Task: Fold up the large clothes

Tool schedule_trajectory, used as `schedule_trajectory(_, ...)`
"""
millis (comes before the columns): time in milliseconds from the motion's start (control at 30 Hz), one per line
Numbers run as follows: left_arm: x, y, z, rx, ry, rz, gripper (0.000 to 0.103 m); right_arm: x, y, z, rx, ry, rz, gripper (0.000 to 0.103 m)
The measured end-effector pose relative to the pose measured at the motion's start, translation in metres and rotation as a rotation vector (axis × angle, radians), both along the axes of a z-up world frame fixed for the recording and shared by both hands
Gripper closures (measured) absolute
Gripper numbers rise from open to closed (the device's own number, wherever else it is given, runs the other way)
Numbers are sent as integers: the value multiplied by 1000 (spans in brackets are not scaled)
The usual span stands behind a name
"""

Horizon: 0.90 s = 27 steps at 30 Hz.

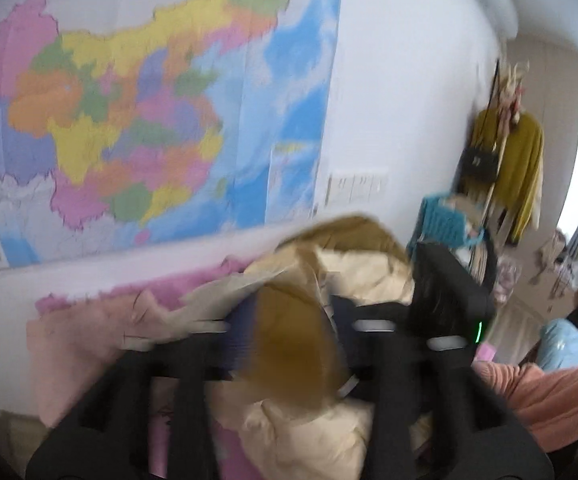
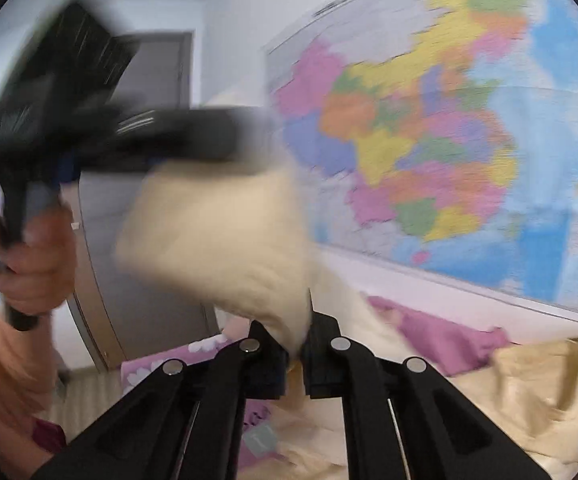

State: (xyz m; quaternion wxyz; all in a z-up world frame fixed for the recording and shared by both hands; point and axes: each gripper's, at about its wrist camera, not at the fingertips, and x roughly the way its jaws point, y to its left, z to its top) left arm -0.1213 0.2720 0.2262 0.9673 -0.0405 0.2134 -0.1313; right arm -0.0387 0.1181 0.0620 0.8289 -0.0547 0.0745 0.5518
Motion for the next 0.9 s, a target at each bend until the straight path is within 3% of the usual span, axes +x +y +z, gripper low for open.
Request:
schedule_trajectory(67,-3,-6,-3,-16,-53,-52,38,18,-42,12,31,47,-37,98)
schedule_trajectory(133,8,-13,-23,7,-39,-31,22,40,-92,19,51,89,-112,98)
schedule_trajectory(267,57,-20,-95,-54,148,-90,23,74,-161,4,64,196,-218,98)
schedule_trajectory(333,83,-27,-144,-58,256,-73,32,86,-191,-21,38,253,-257,95)
schedule_trajectory(400,99,-35,-187,-48,335,-103,33,95,-211,-51,-13,327,-300,93)
schedule_trajectory(500,112,-41,-242,-82,478,-140,37,108,-234,-98,-120,458,-394,78)
schedule_trajectory(533,113,-43,-254,-83,507,-147,39,110,-242,-108,-146,502,-410,62)
schedule_trajectory(567,112,-42,-261,-80,519,-152,40,110,-253,-120,-172,548,-437,46)
schedule_trajectory(667,102,-46,-267,-42,501,-183,39,105,-278,-129,-200,608,-468,34)
schedule_trajectory(733,98,-48,-263,-6,494,-202,39,99,-290,-127,-182,616,-479,28)
schedule_trajectory(833,93,-51,-254,78,490,-189,39,107,-305,-121,-149,601,-527,27)
schedule_trajectory(900,93,-48,-246,78,469,-182,35,107,-328,-115,-93,592,-575,27)
